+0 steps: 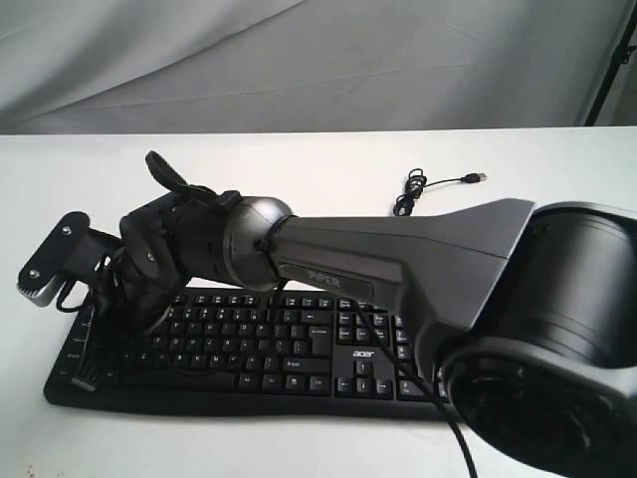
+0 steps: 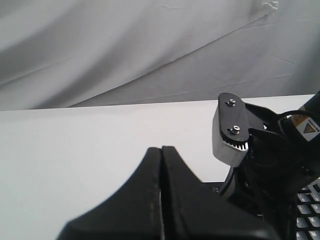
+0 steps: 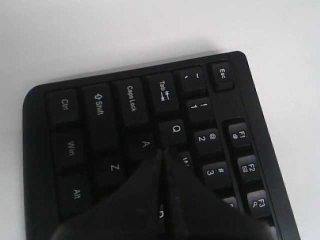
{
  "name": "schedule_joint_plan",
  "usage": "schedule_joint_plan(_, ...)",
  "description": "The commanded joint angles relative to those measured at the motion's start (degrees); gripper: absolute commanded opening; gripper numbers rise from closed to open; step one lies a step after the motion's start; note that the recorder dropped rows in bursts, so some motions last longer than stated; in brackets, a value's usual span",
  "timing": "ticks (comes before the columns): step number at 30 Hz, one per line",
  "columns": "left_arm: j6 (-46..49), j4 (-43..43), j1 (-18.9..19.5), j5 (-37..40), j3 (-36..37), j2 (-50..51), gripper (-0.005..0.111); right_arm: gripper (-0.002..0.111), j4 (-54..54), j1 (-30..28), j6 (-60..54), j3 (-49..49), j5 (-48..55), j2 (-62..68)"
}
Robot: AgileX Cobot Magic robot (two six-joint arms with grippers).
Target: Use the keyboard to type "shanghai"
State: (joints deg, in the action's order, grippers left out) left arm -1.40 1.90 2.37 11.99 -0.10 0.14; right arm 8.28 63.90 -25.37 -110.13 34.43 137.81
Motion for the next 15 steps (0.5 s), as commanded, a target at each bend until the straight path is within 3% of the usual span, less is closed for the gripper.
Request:
schedule_joint_plan(1,-0.09,-0.02,-0.37,-0.63,0.10,-0.14,0.000,0.000,-0.60,0.08,0.13,-0.33,0.31,0.36)
schedule_joint_plan(15,-0.09,-0.02,-0.37,-0.63,0.10,-0.14,0.000,0.000,-0.24,0.08,-0.01,-0.33,-0.75,0.63)
